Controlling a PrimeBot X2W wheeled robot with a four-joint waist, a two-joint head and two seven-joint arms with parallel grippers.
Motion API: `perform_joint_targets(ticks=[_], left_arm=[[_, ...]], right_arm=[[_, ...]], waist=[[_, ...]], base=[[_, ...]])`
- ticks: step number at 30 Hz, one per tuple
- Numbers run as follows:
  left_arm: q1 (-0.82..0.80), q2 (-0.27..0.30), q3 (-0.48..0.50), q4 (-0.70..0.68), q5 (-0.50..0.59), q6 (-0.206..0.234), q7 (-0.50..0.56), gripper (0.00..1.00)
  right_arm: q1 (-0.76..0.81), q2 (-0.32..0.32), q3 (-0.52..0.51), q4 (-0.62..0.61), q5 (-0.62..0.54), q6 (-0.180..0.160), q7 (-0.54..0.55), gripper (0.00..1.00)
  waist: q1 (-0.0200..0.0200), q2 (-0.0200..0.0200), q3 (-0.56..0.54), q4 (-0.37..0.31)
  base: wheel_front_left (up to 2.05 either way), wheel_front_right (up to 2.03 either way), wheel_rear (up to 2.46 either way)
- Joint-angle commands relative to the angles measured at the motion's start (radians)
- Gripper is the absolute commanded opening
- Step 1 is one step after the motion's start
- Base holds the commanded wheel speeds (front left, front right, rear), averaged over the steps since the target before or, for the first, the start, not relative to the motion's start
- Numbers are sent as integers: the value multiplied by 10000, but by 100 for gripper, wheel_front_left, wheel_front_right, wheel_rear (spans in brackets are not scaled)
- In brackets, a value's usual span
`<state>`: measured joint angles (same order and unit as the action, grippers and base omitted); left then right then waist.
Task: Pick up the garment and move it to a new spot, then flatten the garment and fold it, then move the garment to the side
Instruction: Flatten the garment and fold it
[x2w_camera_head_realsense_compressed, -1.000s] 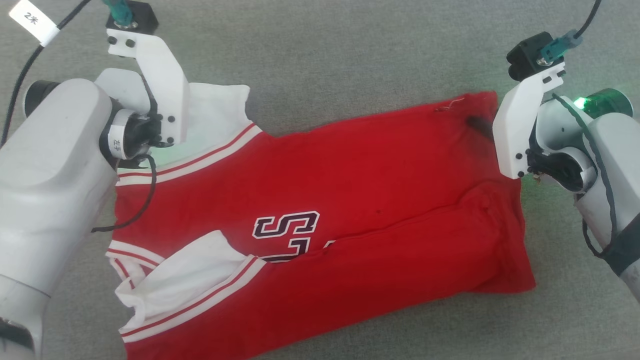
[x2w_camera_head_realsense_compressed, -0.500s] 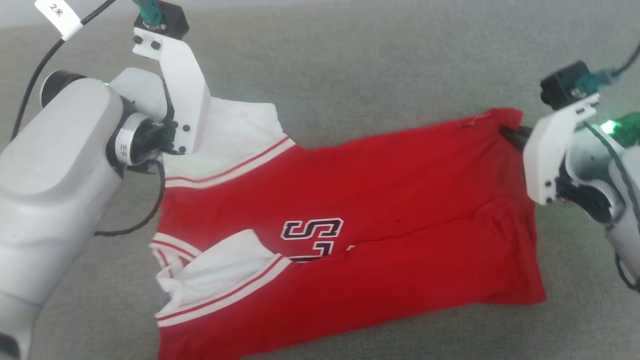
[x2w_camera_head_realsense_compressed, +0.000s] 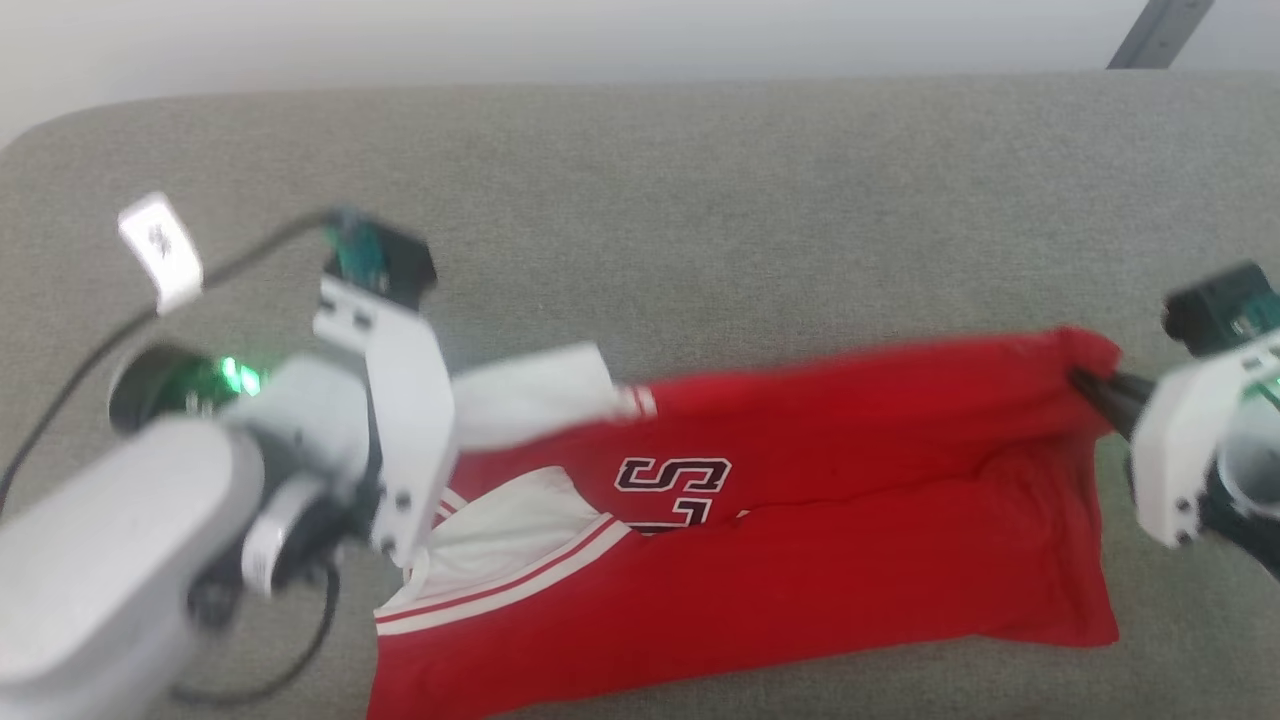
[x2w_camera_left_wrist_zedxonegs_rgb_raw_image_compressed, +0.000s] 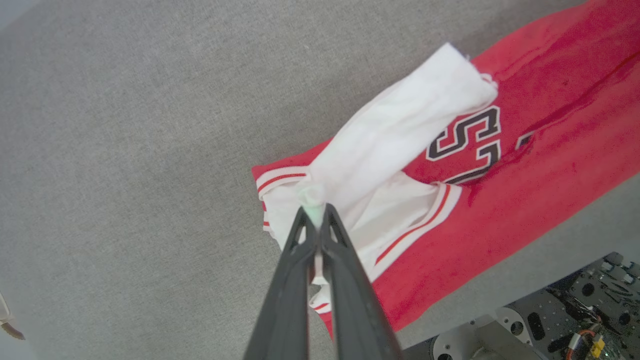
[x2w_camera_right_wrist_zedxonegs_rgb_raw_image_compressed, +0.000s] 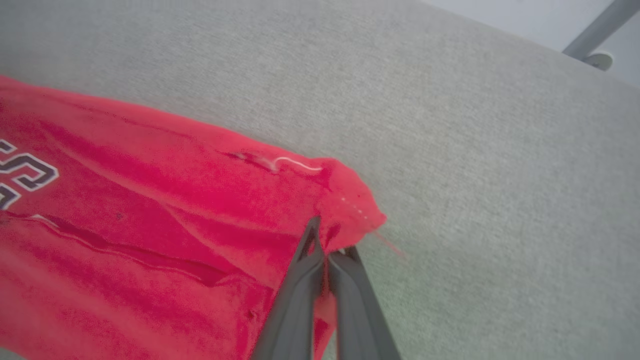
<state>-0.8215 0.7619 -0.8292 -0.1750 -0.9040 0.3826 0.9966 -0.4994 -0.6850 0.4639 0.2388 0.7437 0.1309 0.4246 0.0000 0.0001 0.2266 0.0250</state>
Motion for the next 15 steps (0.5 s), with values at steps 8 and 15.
perform_joint_targets(ticks=[8,15], left_arm=[[1968,704,-175,-1864,-177,1256,-181,0],[3314,322,-267,-966,-776,1131,-974,0]], right_arm=[[2522,-125,-1292,-1232,78,-3,773,0],[3509,511,-1813,-1170,-105,-3,1477,0]], waist=[[0,-1,-142,141],[0,-1,-297,125]], base=[[0,0,0],[0,0,0]])
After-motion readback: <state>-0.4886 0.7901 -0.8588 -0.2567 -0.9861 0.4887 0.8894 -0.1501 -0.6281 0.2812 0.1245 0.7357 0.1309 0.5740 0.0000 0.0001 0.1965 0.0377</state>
